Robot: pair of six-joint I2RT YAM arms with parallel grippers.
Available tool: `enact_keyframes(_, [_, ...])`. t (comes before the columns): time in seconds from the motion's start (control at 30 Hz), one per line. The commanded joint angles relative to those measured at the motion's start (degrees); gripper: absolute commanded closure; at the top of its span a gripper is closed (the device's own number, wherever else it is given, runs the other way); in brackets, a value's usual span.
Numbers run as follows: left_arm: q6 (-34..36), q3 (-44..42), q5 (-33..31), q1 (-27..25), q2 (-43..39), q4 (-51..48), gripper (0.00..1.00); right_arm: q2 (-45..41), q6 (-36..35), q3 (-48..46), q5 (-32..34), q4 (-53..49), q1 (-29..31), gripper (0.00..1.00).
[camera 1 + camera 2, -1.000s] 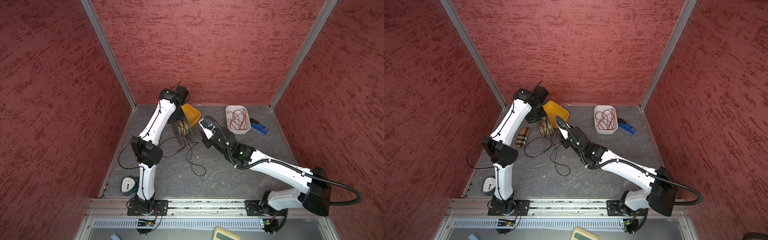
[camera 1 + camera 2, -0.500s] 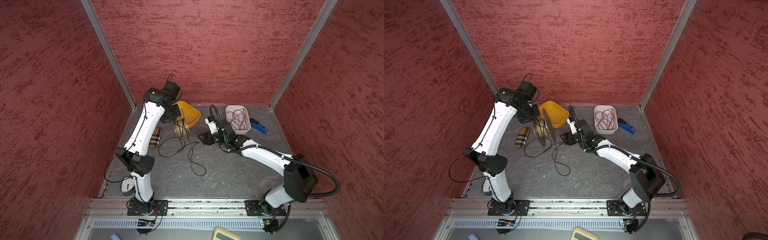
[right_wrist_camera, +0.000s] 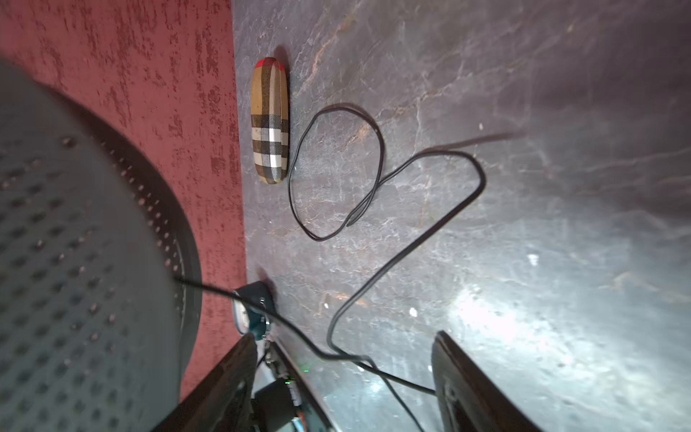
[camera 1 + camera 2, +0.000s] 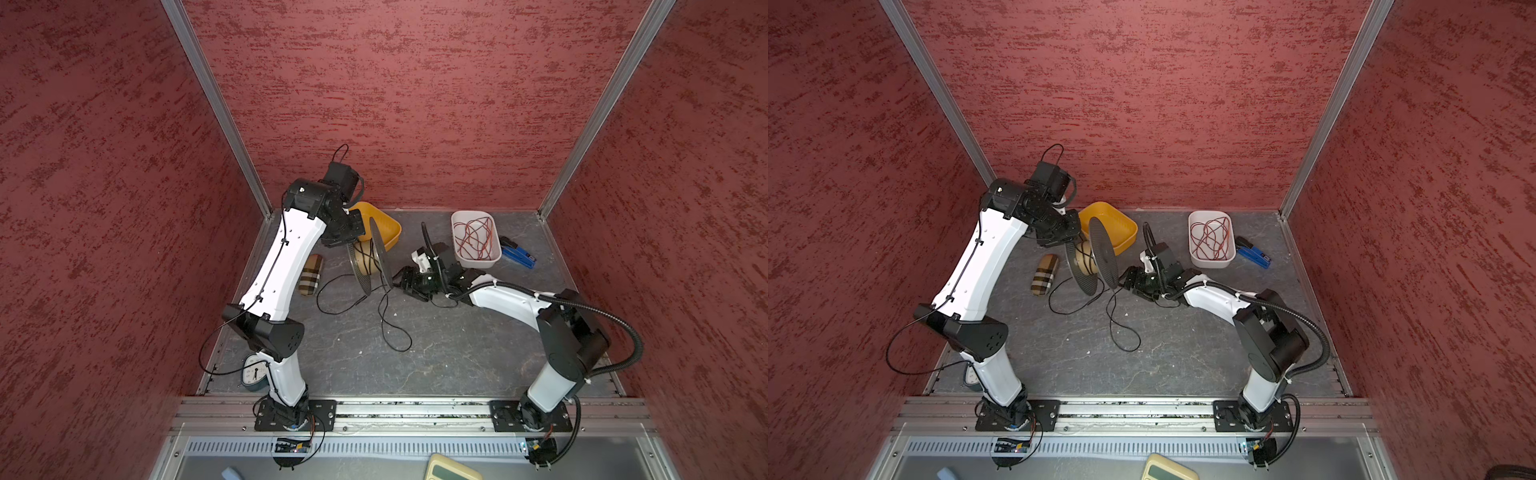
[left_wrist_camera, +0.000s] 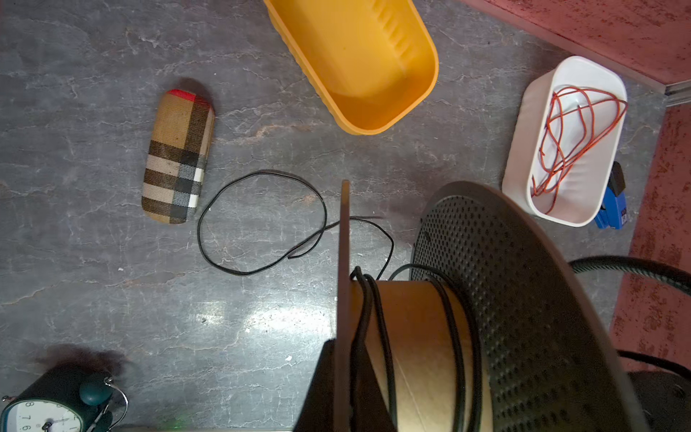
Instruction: Wrap the cables
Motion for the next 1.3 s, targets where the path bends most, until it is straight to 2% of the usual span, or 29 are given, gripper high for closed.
enact_keyframes(0.0, [1.2,0.5,3.2,-0.6,-2.8,4.0,1.0,3.4,9.2,3.2,-3.3,1.3,-0.3,0.25])
enact_keyframes(0.17, [1.5,1.2,5.1,-1.3,-3.6,4.8,1.0,8.3,15.7,3.6,-5.7,6.0,-0.3,0.28])
enact_keyframes(0.3, [2.0,2.5,6.7,-1.6,-4.5,4.8,1.0,10.3,16.4,4.8,-5.8,7.3,-0.4,0.36])
enact_keyframes(0.47, [3.0,4.6,8.5,-1.0,-6.0,4.4,1.0,9.1,17.0,3.6,-4.7,8.4,-1.4,0.73])
enact_keyframes(0.57, [2.0,9.1,9.9,1.0,-6.7,3.0,1.0,3.0,15.4,-0.6,-0.5,6.2,-3.6,0.99])
enact_keyframes(0.73, [0.1,17.3,12.5,7.2,-8.1,1.6,1.0,-12.1,14.7,-10.6,6.0,1.0,-9.6,1.0])
enact_keyframes(1.0, [-2.4,13.4,8.3,17.1,-9.7,-1.1,1.0,-37.8,11.9,-22.4,15.0,-19.2,-24.3,1.0])
enact_keyframes(1.1, [-1.9,13.6,7.1,20.3,-8.6,-3.3,1.0,-44.4,7.1,-22.9,16.9,-27.8,-31.1,1.0])
enact_keyframes(1.17, [-1.3,13.6,6.0,22.1,-8.1,-4.0,1.0,-45.8,3.2,-21.4,17.6,-32.9,-35.1,1.0])
enact_keyframes(1.27, [0.1,15.3,3.3,24.7,-6.5,-6.4,1.0,-46.4,-2.4,-16.7,23.9,-39.6,-36.7,1.0])
